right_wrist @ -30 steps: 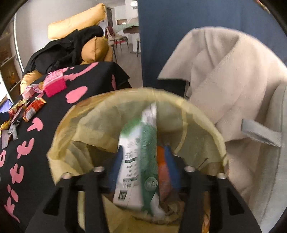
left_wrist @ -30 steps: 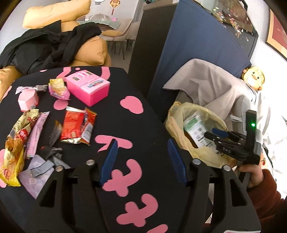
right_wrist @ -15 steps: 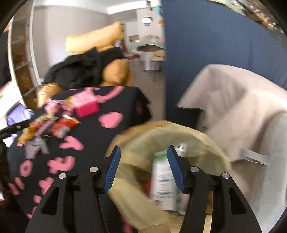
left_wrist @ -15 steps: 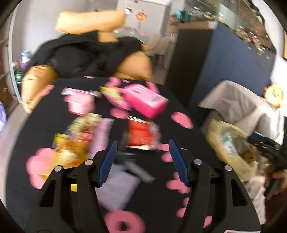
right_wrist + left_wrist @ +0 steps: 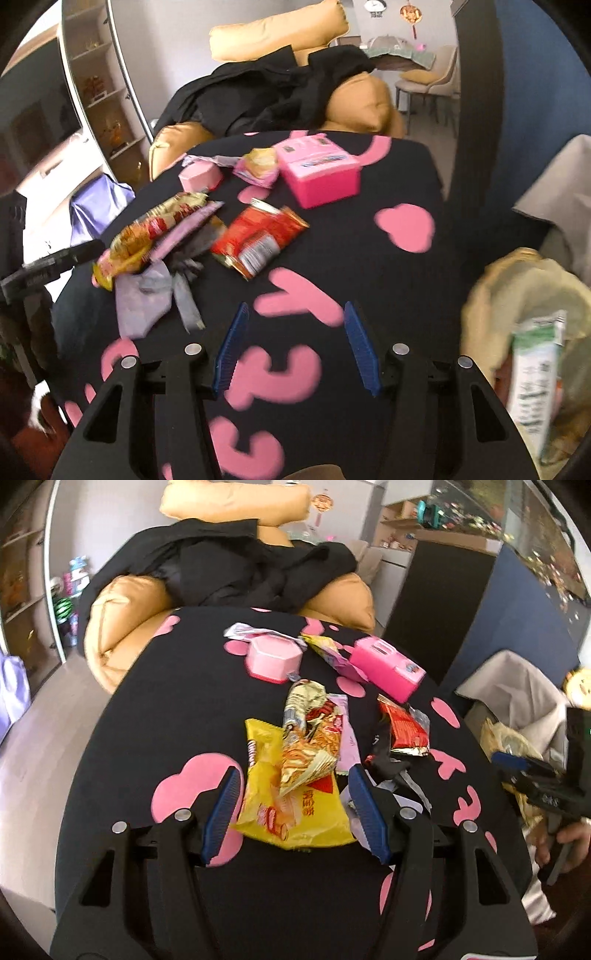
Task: Collect trash
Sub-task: 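Grasp the gold snack wrapper with the left gripper while the right gripper grasps the red packet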
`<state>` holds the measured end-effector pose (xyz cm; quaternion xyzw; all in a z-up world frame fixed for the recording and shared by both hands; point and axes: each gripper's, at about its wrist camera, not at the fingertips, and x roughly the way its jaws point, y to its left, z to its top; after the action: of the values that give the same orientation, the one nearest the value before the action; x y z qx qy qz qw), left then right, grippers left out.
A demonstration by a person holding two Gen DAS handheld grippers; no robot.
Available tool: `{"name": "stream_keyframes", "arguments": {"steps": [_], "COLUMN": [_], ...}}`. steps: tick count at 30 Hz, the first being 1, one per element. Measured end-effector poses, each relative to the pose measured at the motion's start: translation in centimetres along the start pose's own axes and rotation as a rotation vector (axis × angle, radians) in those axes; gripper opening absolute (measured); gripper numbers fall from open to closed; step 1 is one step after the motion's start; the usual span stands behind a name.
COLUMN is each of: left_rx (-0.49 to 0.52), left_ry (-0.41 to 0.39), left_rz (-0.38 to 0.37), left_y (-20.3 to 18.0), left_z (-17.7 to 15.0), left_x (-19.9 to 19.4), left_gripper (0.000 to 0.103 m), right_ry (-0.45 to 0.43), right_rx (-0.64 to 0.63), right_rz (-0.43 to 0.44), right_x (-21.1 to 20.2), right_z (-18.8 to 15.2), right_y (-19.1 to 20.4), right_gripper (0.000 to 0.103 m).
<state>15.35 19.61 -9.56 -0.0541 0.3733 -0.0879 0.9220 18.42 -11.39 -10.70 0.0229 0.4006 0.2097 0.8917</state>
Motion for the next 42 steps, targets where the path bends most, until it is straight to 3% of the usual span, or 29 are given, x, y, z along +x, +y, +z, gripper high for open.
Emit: {"name": "stream_keyframes", "arguments": {"steps": [3, 8, 21, 29, 37, 42], "left_rx": [0.038, 0.009, -0.066, -0.075, -0.059, -0.053], "left_ry": [0.011, 0.022, 0.022, 0.031, 0.042, 0.045], "left_rz": [0.012, -0.004, -0.027, -0.039, -0.043, -0.029], "left_y": [-0.5, -0.8, 1.5, 2.2, 1.5, 1.1], "left_z": [1.0, 2.3, 1.4, 1.3, 1.8, 2.4], "left_x": [1.4, 2.9, 1.7, 1.5, 1.7, 2.3], "left_gripper": [0.058, 0.058, 0.058, 0.058, 0.058, 0.058], "right_ry": [-0.020, 0.009, 0.117, 0.155, 0.111, 0.077], "right_rx": [0.017, 0.051, 0.128, 0.139, 0.042, 0.064], "right_rz": [0.011, 0.027, 0.015, -0.010, 0.003, 0.029], "right_x": [1.5, 3.8, 9.6, 10.4, 10.1, 10.1], "right_z": [1.6, 3.4, 5.3, 5.6, 5.8, 6.3], "right_y": [1.1, 1.6, 2.8, 3.7, 4.2, 3.5], "right_gripper": [0.051, 0.051, 0.052, 0.058, 0.058, 0.023]}}
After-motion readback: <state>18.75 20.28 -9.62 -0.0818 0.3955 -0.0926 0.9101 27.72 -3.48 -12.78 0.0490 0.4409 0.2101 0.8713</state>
